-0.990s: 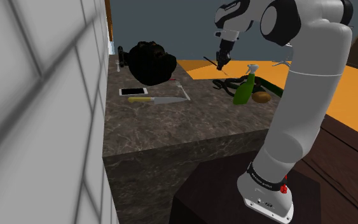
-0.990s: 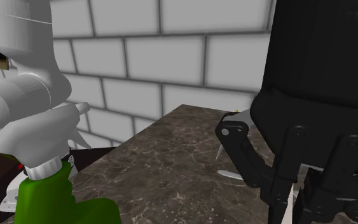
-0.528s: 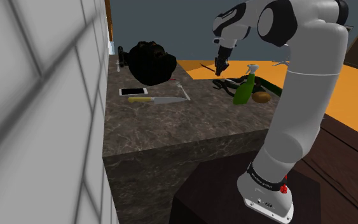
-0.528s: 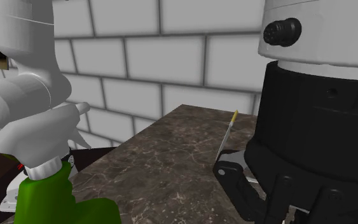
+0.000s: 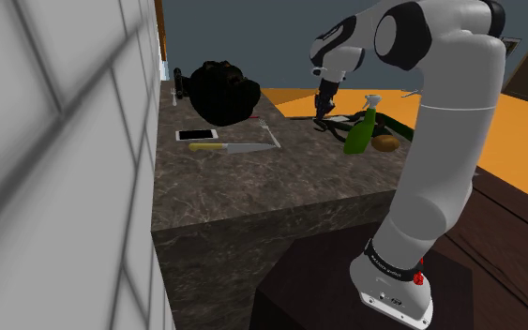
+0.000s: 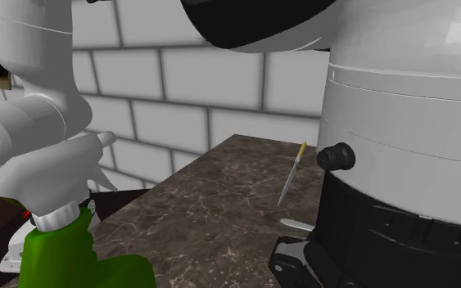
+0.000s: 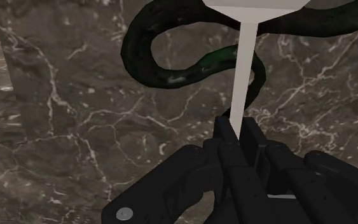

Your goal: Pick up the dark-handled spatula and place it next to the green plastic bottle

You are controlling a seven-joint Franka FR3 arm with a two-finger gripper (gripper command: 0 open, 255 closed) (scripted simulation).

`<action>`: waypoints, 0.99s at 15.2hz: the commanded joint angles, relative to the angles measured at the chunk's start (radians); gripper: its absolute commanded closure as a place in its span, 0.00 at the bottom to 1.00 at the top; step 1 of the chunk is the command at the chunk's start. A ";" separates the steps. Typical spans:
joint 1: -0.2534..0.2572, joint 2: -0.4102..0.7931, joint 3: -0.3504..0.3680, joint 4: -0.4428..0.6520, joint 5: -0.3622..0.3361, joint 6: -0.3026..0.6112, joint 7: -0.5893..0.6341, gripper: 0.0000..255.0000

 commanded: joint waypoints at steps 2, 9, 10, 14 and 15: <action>-0.006 0.021 0.005 -0.017 0.017 0.033 -0.014 1.00; -0.018 0.065 0.021 -0.054 0.055 0.104 -0.042 1.00; -0.017 0.065 0.021 -0.054 0.055 0.104 -0.042 1.00; -0.017 0.066 0.021 -0.054 0.055 0.104 -0.042 1.00; -0.017 0.066 0.020 -0.054 0.055 0.104 -0.042 1.00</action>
